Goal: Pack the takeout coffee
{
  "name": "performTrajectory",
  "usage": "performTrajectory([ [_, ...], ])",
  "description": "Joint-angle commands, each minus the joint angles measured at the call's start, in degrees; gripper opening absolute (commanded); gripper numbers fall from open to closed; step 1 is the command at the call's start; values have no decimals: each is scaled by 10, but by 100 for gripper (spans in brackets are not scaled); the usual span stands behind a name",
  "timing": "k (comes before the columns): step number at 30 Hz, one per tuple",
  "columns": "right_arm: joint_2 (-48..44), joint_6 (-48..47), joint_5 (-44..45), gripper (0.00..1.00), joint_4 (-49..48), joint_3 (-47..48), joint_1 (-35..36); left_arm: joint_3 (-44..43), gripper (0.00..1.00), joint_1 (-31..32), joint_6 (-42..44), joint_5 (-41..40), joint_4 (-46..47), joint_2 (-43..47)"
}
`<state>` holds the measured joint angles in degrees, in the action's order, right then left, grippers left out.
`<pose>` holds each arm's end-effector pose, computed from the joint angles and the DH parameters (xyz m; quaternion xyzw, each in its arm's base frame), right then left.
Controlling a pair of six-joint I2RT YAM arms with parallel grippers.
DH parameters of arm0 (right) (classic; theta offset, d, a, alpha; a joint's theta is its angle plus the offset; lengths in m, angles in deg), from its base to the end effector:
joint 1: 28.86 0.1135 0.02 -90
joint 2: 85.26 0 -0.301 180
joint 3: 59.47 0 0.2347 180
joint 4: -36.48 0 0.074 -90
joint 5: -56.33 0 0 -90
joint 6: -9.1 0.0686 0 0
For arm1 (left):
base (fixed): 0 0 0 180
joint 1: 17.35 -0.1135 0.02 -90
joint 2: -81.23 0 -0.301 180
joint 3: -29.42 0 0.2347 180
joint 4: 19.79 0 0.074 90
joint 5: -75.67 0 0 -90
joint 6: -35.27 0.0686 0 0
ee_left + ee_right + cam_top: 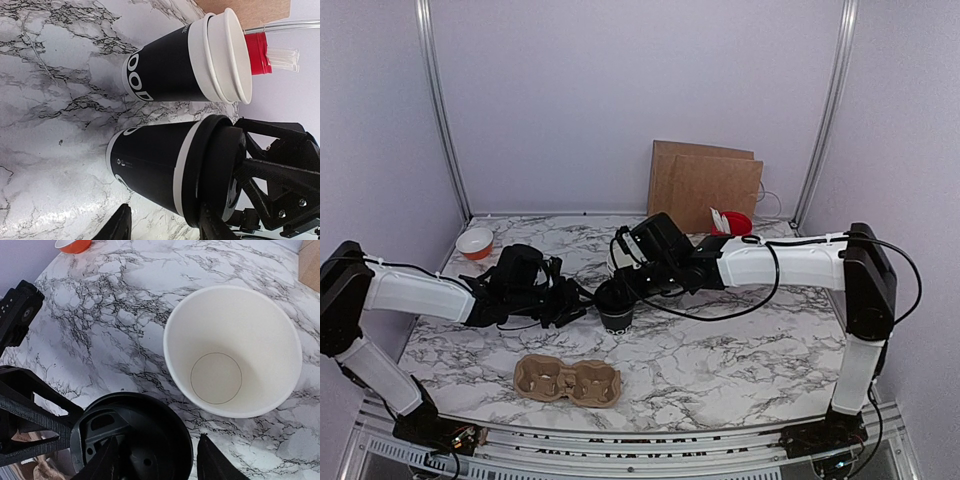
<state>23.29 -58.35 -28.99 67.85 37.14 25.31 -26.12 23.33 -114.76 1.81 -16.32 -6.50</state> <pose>0.2674 0.3607 0.2526 -0.2344 0.8871 0.2163 0.3337 0.2374 -0.2292 0.2220 -0.0726 0.8518 -0.4656 0.2289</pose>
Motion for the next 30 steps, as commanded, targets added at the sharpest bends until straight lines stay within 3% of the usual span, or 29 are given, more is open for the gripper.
performTrajectory([
  [1,8,-12,21,54,18,24,11,8,46,-3,4,6,0,-17],
  [23,-25,-38,30,69,-4,11,15,-41,45,-2,33,35,-15,-6],
  [30,-22,-74,-16,74,-16,11,15,-36,45,-2,30,24,-24,-4],
])
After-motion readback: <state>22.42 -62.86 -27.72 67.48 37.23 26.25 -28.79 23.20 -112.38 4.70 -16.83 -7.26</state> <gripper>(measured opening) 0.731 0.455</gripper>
